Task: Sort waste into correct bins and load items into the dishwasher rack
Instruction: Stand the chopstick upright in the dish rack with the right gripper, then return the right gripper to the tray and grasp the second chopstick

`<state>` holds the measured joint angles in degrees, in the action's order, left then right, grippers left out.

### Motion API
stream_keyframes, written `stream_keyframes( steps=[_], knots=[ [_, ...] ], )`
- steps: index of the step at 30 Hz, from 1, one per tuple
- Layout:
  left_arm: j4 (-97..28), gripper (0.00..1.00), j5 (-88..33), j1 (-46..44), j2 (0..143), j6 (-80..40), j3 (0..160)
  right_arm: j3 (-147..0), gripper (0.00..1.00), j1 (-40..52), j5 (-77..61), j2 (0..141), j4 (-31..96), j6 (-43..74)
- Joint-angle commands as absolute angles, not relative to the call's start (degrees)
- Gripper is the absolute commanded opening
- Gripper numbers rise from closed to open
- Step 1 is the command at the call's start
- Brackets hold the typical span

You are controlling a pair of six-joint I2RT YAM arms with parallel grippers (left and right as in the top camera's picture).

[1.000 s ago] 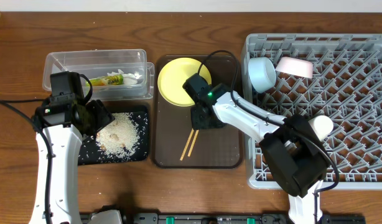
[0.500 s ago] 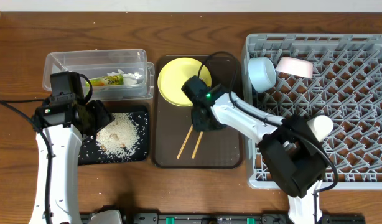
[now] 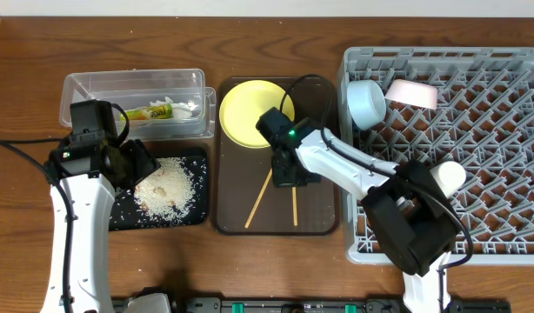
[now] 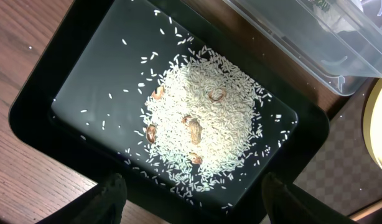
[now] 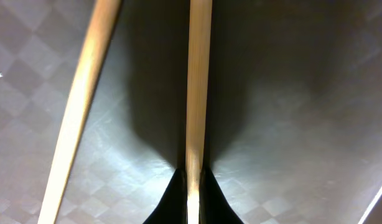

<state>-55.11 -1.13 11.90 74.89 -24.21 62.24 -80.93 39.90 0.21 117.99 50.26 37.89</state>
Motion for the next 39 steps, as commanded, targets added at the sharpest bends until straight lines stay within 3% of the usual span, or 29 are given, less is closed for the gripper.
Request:
stream_keyframes(
  steps=[1, 12, 20, 34, 38, 39],
  knots=[
    [-55.2, 0.73, -0.8, 12.1, 74.7, -24.5, 62.1, -80.8, 0.01, 37.1, 1.6, 115.2, 50.8, 35.8],
    [-55.2, 0.73, -0.8, 12.1, 74.7, -24.5, 62.1, -80.8, 0.01, 26.4, 1.5, 94.4, 56.4, 17.3],
    [-55.2, 0.73, -0.8, 12.1, 74.7, -24.5, 62.1, -80.4, 0.01, 18.2, 7.8, 91.2, 70.1, 16.4],
    [-55.2, 0.73, -0.8, 12.1, 74.7, -24.5, 62.1, -68.5, 0.01, 12.4, 4.7, 91.5, 62.2, 12.5],
    [-55.2, 0.73, -0.8, 12.1, 74.7, -24.5, 62.1, -66.3, 0.12, 12.3, 4.7, 91.5, 58.6, 12.5],
    [-55.2, 0.73, -0.8, 12.1, 74.7, -24.5, 62.1, -66.3, 0.20, 12.2, 4.8, 91.5, 57.9, 12.5]
  ],
)
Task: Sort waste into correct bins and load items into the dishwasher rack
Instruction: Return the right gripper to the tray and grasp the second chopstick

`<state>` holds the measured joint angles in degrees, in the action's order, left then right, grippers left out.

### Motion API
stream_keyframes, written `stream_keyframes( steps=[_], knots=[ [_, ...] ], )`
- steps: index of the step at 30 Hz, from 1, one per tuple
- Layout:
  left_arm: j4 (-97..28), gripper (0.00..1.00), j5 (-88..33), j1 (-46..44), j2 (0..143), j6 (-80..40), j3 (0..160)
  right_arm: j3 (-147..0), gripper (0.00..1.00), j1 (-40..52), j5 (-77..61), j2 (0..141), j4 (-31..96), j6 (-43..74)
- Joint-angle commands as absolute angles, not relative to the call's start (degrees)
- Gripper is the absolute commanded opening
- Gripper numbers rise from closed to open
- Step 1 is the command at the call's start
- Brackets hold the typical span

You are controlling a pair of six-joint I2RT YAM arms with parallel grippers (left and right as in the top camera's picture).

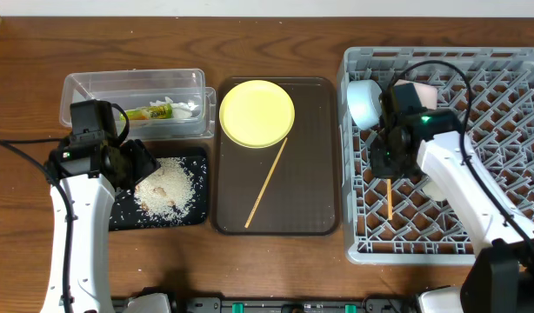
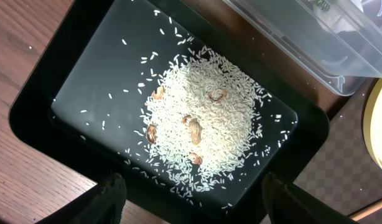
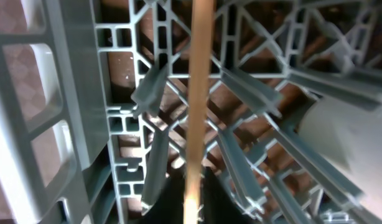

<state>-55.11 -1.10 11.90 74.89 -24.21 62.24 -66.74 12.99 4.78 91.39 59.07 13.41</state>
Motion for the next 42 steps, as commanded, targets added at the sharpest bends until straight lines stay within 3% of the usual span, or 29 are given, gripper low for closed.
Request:
stream_keyframes(
  steps=[1, 3, 9, 15, 23, 28, 42],
  knots=[
    [-55.2, 0.73, -0.8, 12.1, 74.7, -24.5, 62.1, -66.3, 0.25, 12.0, 5.0, 91.5, 57.2, 12.1],
    [-55.2, 0.73, -0.8, 12.1, 74.7, -24.5, 62.1, -66.9, 0.34, 12.0, 4.9, 91.5, 55.5, 11.5],
    [-55.2, 0.73, -0.8, 12.1, 74.7, -24.5, 62.1, -72.8, 0.39, 12.7, 2.5, 90.5, 54.6, 11.4],
    [-55.2, 0.73, -0.8, 12.1, 74.7, -24.6, 62.1, -77.0, 0.48, 17.0, -9.5, 89.9, 47.1, 8.1],
    [-55.2, 0.73, -0.8, 12.1, 74.7, -24.5, 62.1, -76.8, 0.52, 30.0, -10.4, 95.9, 41.5, 11.1],
    [-55.2, 0.73, -0.8, 12.1, 74.7, -24.5, 62.1, -76.8, 0.52, 36.2, -8.4, 102.3, 41.1, 19.4],
    [-55.2, 0.73, -0.8, 12.1, 74.7, -24.6, 62.1, -76.8, 0.53, 46.0, 2.0, 116.5, 35.8, 28.3]
  ],
)
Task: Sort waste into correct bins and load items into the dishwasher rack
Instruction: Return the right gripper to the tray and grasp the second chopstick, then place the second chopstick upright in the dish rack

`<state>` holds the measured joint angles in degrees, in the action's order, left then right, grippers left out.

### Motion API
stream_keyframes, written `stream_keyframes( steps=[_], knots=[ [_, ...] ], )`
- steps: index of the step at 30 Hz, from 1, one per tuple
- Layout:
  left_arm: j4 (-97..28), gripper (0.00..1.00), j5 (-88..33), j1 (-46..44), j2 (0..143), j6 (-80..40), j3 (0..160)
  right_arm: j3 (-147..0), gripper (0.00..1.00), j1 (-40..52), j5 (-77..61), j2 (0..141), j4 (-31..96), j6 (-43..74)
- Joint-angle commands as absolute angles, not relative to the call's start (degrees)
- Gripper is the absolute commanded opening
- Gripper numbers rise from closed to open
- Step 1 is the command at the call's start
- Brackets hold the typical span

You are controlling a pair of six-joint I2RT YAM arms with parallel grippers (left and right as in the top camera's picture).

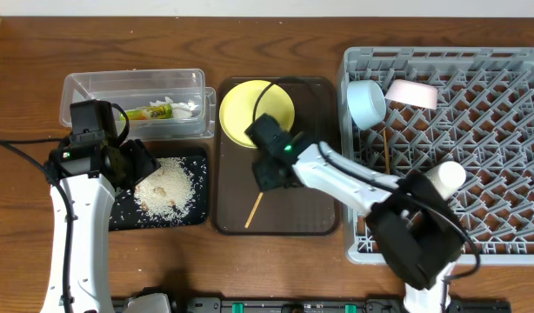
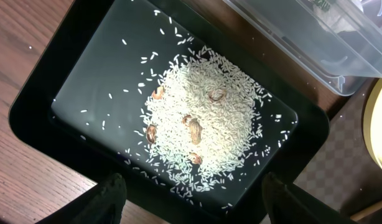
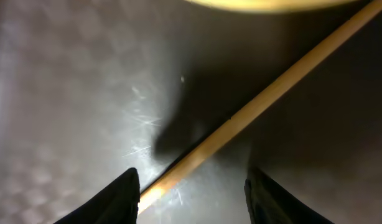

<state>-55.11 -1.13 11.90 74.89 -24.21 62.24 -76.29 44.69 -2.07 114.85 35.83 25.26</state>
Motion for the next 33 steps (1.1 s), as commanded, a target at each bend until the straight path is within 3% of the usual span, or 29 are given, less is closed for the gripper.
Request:
stream_keyframes(
  steps=[1, 6, 14, 23, 33],
  knots=[
    [-55.2, 0.73, -0.9, 12.1, 74.7, -24.5, 62.1, -76.8, 0.52, 46.3, 2.4, 116.7, 36.1, 28.6],
    [-55.2, 0.73, -0.9, 12.1, 74.7, -24.5, 62.1, -76.8, 0.36, 46.1, 4.5, 116.8, 40.4, 33.3],
    [-55.2, 0.73, -0.9, 12.1, 74.7, -24.5, 62.1, -76.8, 0.02, 42.8, 4.5, 115.6, 45.4, 35.8],
    [-55.2, 0.73, -0.8, 12.1, 74.7, -24.5, 62.1, -76.8, 0.01, 36.4, 4.5, 107.6, 46.7, 29.7],
    [-55.2, 0.73, -0.9, 12.1, 74.7, -24.5, 62.1, -76.8, 0.01, 26.8, 4.1, 90.3, 53.6, 14.6]
  ],
)
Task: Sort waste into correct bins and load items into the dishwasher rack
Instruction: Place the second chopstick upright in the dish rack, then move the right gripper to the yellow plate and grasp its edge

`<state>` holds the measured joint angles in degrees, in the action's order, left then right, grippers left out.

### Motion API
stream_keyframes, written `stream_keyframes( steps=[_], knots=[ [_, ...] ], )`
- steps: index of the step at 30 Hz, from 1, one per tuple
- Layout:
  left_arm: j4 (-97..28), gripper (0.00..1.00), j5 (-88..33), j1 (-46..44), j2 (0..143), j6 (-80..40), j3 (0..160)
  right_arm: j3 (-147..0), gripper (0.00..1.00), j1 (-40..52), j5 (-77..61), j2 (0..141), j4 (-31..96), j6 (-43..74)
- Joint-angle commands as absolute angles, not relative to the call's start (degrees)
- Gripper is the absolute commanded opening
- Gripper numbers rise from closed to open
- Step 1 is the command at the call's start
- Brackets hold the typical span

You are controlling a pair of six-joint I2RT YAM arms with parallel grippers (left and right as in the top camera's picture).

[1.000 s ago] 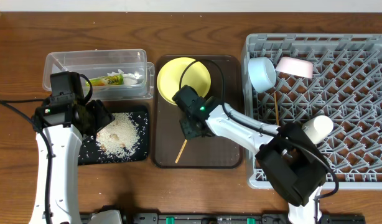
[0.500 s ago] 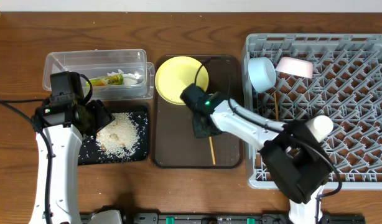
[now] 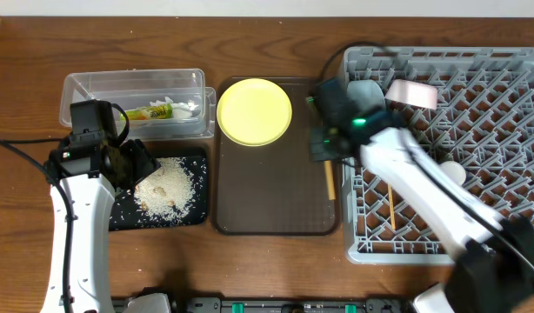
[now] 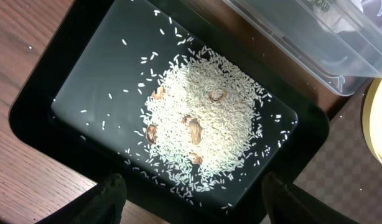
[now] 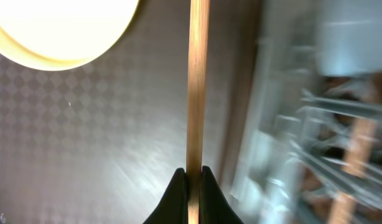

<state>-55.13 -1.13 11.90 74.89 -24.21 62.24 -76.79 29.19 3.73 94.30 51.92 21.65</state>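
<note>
My right gripper (image 3: pixel 325 146) is shut on a wooden chopstick (image 3: pixel 330 181) over the right edge of the brown tray (image 3: pixel 276 200), next to the grey dishwasher rack (image 3: pixel 502 130). In the right wrist view the chopstick (image 5: pixel 199 81) runs straight up from between the fingertips (image 5: pixel 178 186). Another chopstick (image 3: pixel 391 209) lies in the rack. A yellow plate (image 3: pixel 254 111) sits at the back of the brown tray. My left gripper (image 4: pixel 194 205) hangs open over the black tray (image 4: pixel 35 118) of rice and nut scraps (image 4: pixel 203 118).
A clear plastic bin (image 3: pixel 132 103) with a wrapper and white scraps stands behind the black tray. In the rack are a pale blue bowl (image 3: pixel 370 91), a pink cup (image 3: pixel 412 94) and a white cup (image 3: pixel 451 174). Bare wooden table (image 3: pixel 15 217) lies to the left.
My right gripper was open over the last chopstick near the tray's left side. Now it is shut on that chopstick at the tray's right edge by the rack. The left arm has not moved.
With two chopsticks on the brown tray, my right gripper was shut on one. Then it held that one over the rack. Then that chopstick lay in the rack and the gripper stood open over the second. Now it holds the second beside the rack.
</note>
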Motion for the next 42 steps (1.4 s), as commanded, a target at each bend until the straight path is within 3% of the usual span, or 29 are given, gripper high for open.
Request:
stream_keyframes(
  steps=[1, 8, 16, 18, 21, 24, 28, 33, 37, 42],
  knots=[
    [-55.2, 0.73, -0.9, 12.1, 74.7, -24.6, 62.1, -76.8, 0.01, 25.6, 4.1, 89.2, 55.2, 13.3],
    [-55.2, 0.73, -0.9, 12.1, 74.7, -24.5, 62.1, -75.7, 0.01, 17.4, 4.1, 88.2, 64.2, 11.9],
    [-55.2, 0.73, -0.8, 12.1, 74.7, -24.6, 62.1, -69.8, 0.01, 11.3, 4.1, 88.2, 61.7, 8.5],
    [-55.2, 0.73, -0.9, 12.1, 74.7, -24.5, 62.1, -68.5, 0.11, 10.8, 4.1, 88.3, 60.1, 7.6],
    [-55.2, 0.73, -0.9, 12.1, 74.7, -24.5, 62.1, -67.8, 0.17, 10.7, 4.1, 88.3, 57.2, 7.5],
    [-55.2, 0.73, -0.9, 12.1, 74.7, -24.5, 62.1, -67.9, 0.31, 10.8, 3.8, 88.1, 52.7, 7.4],
    [-55.2, 0.73, -0.8, 12.1, 74.7, -24.5, 62.1, -69.6, 0.43, 11.7, -3.6, 88.1, 44.3, 3.9],
    [-55.2, 0.73, -0.9, 12.1, 74.7, -24.6, 62.1, -70.2, 0.52, 15.5, -14.5, 88.3, 29.0, 3.9],
    [-55.2, 0.73, -0.8, 12.1, 74.7, -24.6, 62.1, -70.2, 0.58, 20.8, -12.2, 90.4, 20.7, 4.4],
    [-55.2, 0.73, -0.8, 12.1, 74.7, -24.6, 62.1, -70.2, 0.59, 26.2, -5.8, 97.3, 15.3, 7.6]
  ],
)
